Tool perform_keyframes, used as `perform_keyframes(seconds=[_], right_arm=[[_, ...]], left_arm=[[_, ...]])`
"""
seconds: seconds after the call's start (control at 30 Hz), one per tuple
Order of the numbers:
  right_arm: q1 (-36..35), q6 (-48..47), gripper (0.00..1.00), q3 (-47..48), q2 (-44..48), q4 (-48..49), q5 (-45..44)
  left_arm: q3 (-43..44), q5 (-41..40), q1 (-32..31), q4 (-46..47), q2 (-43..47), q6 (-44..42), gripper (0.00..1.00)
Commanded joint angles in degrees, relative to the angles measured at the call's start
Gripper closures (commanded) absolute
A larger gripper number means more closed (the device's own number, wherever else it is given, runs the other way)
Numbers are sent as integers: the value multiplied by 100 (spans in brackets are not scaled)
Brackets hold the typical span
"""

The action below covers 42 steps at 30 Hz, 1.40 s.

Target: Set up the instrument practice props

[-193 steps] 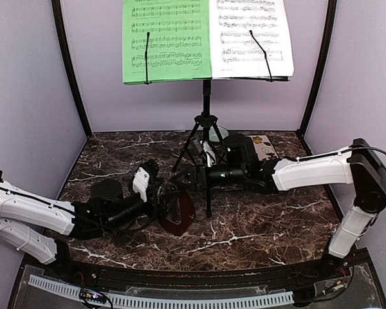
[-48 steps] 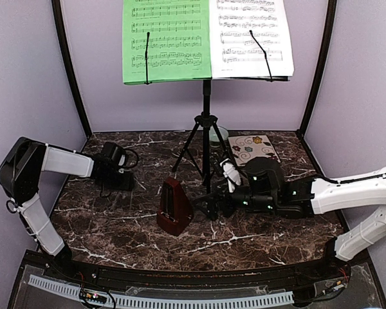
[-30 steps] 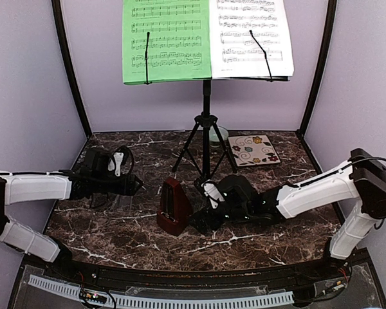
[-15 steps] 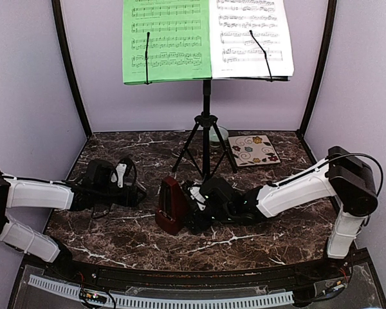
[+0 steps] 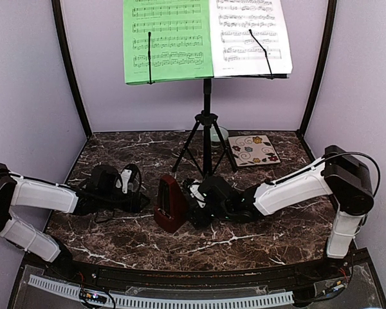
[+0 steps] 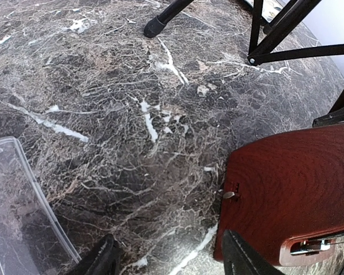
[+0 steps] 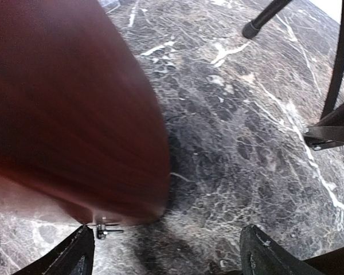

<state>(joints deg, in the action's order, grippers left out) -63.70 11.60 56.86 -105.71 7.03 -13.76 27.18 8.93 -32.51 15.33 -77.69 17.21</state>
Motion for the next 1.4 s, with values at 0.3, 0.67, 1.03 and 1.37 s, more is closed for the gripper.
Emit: perform_keyframes(seconds=[0.3, 0.67, 1.03, 1.37], right_arm=[[143, -90, 37, 519, -190, 32, -293], [147, -332, 42, 1252, -647, 64, -251], [209, -508, 40, 1407, -533, 114, -108], [145, -301, 16, 570, 556, 372, 911]], left_arm=[[-34, 129, -85, 224, -97, -82, 43], [-280, 377, -210, 442, 129, -85, 49], [-231, 482, -548, 572, -64, -34, 51], [-105, -86, -554, 197, 49, -120, 52]])
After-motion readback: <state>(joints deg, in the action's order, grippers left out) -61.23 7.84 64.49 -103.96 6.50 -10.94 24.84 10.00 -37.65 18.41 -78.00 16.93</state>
